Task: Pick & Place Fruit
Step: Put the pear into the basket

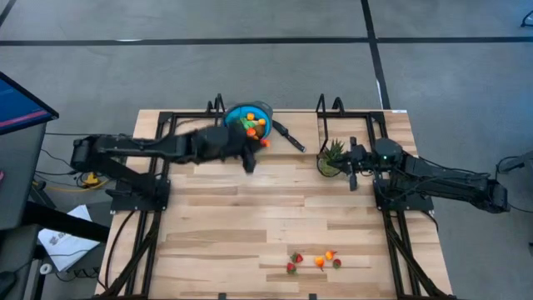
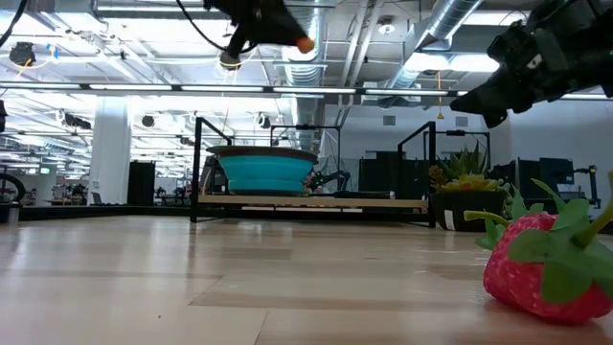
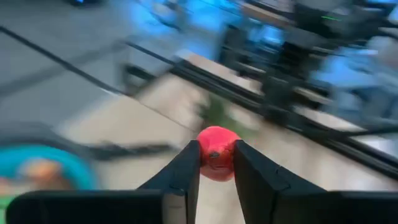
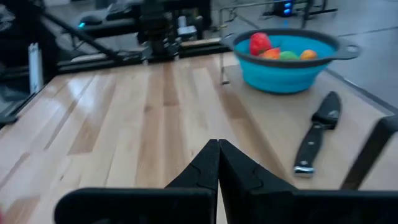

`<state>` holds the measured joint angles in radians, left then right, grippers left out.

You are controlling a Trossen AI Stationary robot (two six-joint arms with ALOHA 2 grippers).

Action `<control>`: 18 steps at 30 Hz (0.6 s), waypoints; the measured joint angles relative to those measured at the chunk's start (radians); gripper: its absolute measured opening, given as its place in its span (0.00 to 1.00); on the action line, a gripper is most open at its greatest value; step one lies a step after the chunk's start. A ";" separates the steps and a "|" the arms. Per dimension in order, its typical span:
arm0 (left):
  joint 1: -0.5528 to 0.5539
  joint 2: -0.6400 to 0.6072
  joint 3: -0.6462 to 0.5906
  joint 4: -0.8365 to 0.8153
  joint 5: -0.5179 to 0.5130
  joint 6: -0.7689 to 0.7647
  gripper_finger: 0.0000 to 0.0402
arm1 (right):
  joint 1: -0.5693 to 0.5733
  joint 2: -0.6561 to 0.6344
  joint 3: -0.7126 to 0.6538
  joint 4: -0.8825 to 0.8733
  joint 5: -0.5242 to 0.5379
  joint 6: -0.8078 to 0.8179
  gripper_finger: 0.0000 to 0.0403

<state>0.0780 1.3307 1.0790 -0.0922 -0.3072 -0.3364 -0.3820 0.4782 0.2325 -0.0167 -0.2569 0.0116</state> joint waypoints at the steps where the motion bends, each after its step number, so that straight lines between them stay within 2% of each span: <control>1: 0.029 0.000 0.000 0.002 -0.023 0.027 0.19 | 0.000 0.000 0.000 0.006 0.015 0.010 0.00; 8: 0.208 0.000 -0.054 0.000 -0.210 0.086 0.19 | 0.000 0.000 0.000 0.027 0.076 0.016 0.00; 18: 0.356 0.000 -0.180 0.005 -0.223 -0.017 0.19 | 0.000 0.000 0.000 0.025 0.076 0.016 0.00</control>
<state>0.4345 1.3308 0.8991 -0.0868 -0.5304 -0.3534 -0.3820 0.4782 0.2325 0.0088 -0.1814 0.0277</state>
